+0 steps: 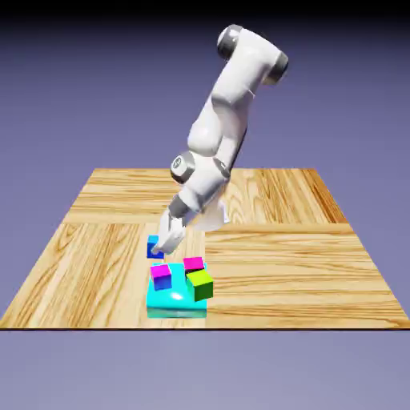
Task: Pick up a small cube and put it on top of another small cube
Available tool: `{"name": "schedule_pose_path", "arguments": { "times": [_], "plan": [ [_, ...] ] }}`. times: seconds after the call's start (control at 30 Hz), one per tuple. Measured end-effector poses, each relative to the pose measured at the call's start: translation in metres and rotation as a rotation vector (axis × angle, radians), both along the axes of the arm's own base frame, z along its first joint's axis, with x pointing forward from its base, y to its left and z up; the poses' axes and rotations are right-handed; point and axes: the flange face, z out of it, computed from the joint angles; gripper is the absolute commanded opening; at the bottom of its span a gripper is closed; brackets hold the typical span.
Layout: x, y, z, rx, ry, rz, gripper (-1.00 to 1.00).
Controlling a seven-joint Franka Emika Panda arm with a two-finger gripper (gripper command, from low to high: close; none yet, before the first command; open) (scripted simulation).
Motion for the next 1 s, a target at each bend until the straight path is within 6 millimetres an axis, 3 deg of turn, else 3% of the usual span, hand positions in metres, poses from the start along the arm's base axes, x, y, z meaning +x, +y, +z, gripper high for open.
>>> {"name": "schedule_pose_path", "arguments": {
  "times": [0.2,0.4,0.6,0.9,0.93,1.0],
  "plan": [
    [0.017,0.049,0.024,0.045,0.030,-0.053,-1.00],
    [0.020,0.098,0.040,0.096,0.109,-0.099,-1.00],
    [0.022,0.090,0.024,0.093,0.097,-0.096,-1.00],
    [0.019,0.072,-0.017,0.095,0.106,-0.098,-1.00],
    [0.019,0.070,-0.022,0.096,0.109,-0.099,1.00],
    [0.018,0.070,-0.022,0.097,0.110,-0.100,1.00]
  ]
}}
